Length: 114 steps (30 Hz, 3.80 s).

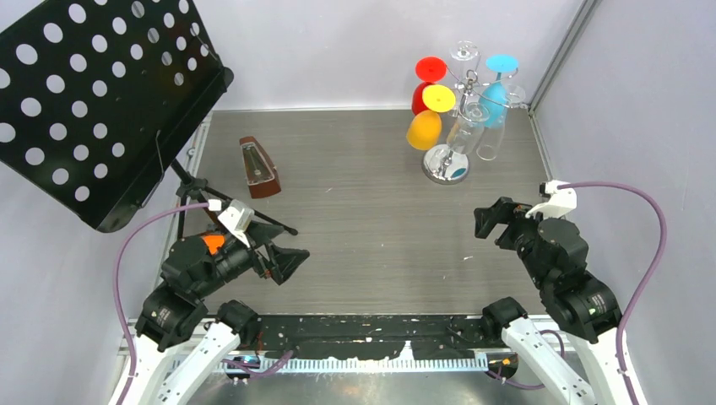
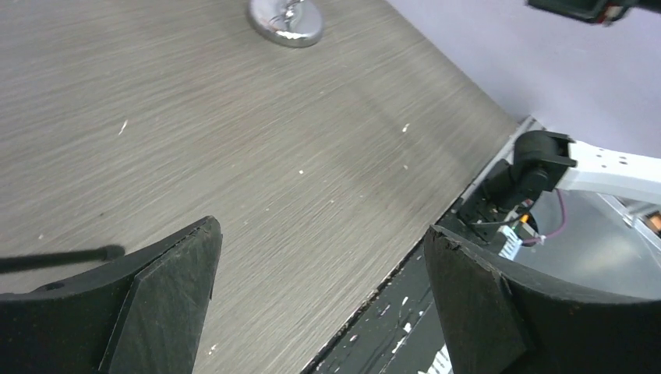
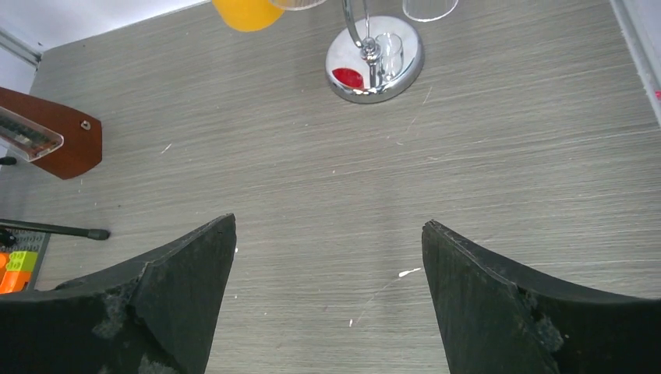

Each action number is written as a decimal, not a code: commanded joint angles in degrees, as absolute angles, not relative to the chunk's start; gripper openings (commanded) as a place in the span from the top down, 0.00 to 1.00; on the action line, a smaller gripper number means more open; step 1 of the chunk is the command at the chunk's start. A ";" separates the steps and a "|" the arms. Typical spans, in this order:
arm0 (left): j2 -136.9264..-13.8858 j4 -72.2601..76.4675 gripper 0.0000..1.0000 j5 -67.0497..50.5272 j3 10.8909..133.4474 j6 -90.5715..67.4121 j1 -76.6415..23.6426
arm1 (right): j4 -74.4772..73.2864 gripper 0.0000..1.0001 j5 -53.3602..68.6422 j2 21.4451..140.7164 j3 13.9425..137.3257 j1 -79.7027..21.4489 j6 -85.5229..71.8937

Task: Take the wine glass off the wine glass rack
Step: Adjust the wine rack at the center of the board.

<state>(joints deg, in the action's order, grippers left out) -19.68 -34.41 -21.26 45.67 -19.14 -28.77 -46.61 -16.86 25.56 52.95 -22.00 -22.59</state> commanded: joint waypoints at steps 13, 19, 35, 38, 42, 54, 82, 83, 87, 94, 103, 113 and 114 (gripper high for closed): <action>-24.97 -41.02 0.01 -9.11 48.17 -16.69 -28.87 | -46.20 0.05 -18.03 28.22 67.31 -21.88 -12.02; -25.81 -40.46 0.01 -7.98 47.44 -16.24 -28.86 | -43.48 0.05 -18.73 34.25 71.97 -21.88 -7.84; -21.94 -39.25 0.01 -9.22 43.68 -14.25 -28.83 | -35.95 0.06 -17.57 59.79 92.68 -21.88 -1.49; -21.78 -39.46 0.01 -9.15 43.49 -14.21 -28.81 | -34.93 0.05 -17.84 65.11 95.98 -21.81 0.82; -21.05 -39.34 0.01 -9.32 43.09 -14.20 -28.85 | -29.87 0.08 -14.83 69.02 98.03 -21.55 4.39; -18.99 -39.21 0.01 -9.72 42.58 -14.57 -28.91 | -19.36 0.25 -6.62 78.08 101.06 -12.87 3.71; -17.33 -39.14 0.01 -10.12 42.19 -14.66 -28.85 | -17.22 0.49 13.00 92.56 108.00 -2.63 1.34; -17.18 -39.12 0.01 -10.11 42.20 -14.68 -28.87 | -17.22 0.49 13.42 92.73 108.01 -2.50 1.37; -16.79 -38.94 0.01 -10.28 42.10 -14.67 -28.83 | -17.23 0.51 14.31 93.46 107.95 -2.04 1.57; -16.59 -38.76 0.01 -10.65 42.01 -14.68 -28.85 | -17.76 0.53 14.47 94.31 108.05 -2.11 1.84; -16.70 -38.67 0.01 -10.77 42.01 -14.65 -28.83 | -19.65 0.57 14.22 96.13 109.51 -1.91 2.22; -16.87 -38.61 0.01 -10.81 41.97 -14.68 -28.88 | -20.23 0.61 13.99 97.30 109.86 -1.93 2.11; -16.94 -38.56 0.01 -10.83 41.93 -14.67 -28.91 | -20.31 0.62 13.98 97.45 109.90 -1.93 2.11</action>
